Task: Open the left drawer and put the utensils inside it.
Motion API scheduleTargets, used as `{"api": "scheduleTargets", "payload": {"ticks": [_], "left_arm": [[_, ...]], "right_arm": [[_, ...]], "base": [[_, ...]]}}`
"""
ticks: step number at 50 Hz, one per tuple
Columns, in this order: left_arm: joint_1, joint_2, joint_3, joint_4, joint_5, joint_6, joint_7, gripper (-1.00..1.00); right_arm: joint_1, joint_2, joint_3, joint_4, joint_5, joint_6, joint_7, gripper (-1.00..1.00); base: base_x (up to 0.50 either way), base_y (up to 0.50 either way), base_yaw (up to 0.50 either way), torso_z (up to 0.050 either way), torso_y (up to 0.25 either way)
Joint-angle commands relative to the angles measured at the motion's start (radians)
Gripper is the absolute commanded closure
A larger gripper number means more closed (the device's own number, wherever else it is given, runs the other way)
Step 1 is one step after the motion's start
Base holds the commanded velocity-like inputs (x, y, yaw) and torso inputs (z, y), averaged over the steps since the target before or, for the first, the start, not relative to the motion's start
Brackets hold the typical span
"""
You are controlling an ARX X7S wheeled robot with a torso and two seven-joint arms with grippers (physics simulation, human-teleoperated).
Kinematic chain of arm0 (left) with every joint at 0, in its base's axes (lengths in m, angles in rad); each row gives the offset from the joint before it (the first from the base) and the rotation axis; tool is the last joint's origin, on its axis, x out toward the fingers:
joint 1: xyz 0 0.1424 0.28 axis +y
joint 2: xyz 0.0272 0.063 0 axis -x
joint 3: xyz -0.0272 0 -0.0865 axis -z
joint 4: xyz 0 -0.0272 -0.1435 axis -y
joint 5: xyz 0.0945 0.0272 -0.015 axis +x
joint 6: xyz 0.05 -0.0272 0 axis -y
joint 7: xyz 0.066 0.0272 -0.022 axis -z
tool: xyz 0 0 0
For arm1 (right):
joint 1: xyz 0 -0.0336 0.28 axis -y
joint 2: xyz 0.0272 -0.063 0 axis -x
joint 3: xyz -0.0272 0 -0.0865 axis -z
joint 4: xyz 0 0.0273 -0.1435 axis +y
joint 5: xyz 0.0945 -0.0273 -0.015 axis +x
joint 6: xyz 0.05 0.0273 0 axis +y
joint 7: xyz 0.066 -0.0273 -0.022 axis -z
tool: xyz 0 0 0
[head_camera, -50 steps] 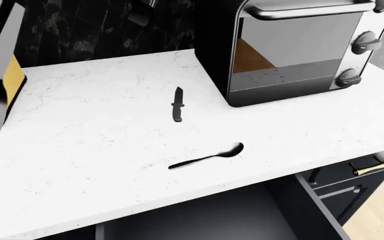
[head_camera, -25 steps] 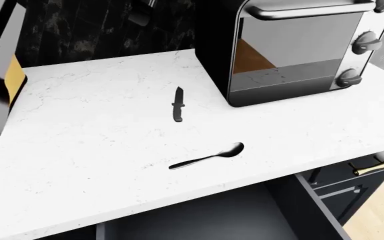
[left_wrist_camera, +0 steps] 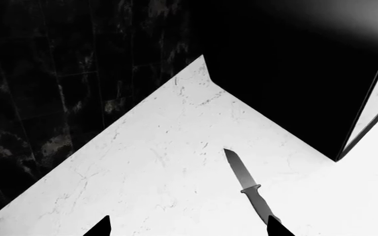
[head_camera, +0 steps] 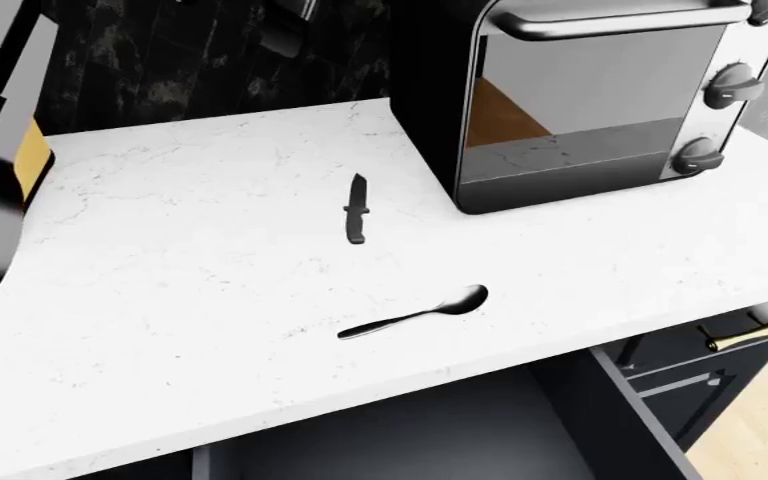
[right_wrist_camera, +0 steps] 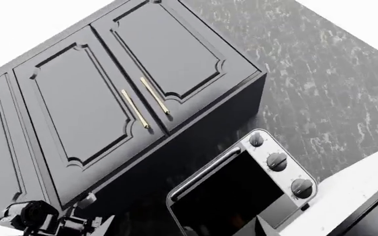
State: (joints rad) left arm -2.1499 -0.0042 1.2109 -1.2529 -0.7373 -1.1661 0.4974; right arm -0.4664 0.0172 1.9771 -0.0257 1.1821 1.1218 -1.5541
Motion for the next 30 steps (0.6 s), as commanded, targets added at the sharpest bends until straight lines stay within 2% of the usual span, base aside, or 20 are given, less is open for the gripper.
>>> {"api": "scheduleTargets", "payload": {"ticks": [1,9,20,22,25,26,30], "left_arm": [[0.007,-0.001,0.007,0.008,-0.007,0.003,-0.002,-1.0],[0.013,-0.004,0.015,0.019,-0.005,0.012,-0.001,-1.0],[0.071,-0.029,-0.009,0.113,-0.037,-0.027,-0.059,-1.0],[0.122,-0.087,-0.02,0.286,-0.073,-0.085,-0.112,-1.0],[0.138,-0.137,-0.013,0.412,-0.112,-0.13,-0.078,-1.0],[0.143,-0.19,0.0,0.546,-0.15,-0.157,-0.032,-1.0],[0.156,-0.27,-0.006,0.756,-0.233,-0.221,0.001,-1.0]], "right_arm": [[0.006,-0.017,0.621,-0.082,-0.061,0.449,-0.017,-1.0],[0.011,-0.017,0.609,-0.2,-0.078,0.449,-0.017,-1.0],[0.018,-0.017,0.586,-0.225,-0.076,0.449,-0.017,-1.0],[0.03,-0.017,0.574,-0.237,-0.092,0.449,-0.017,-1.0],[0.037,-0.017,0.563,-0.252,-0.097,0.449,-0.017,-1.0],[0.042,-0.017,0.563,-0.256,-0.1,0.449,-0.017,-1.0],[0.051,-0.017,0.555,-0.269,-0.108,0.449,-0.017,-1.0]], "base": [[0.0,0.0,0.0,0.0,0.0],[0.0,0.0,0.0,0.0,0.0],[0.0,0.0,0.0,0.0,0.0],[0.0,0.0,0.0,0.0,0.0],[0.0,0.0,0.0,0.0,0.0],[0.0,0.0,0.0,0.0,0.0],[0.0,0.0,0.0,0.0,0.0]]}}
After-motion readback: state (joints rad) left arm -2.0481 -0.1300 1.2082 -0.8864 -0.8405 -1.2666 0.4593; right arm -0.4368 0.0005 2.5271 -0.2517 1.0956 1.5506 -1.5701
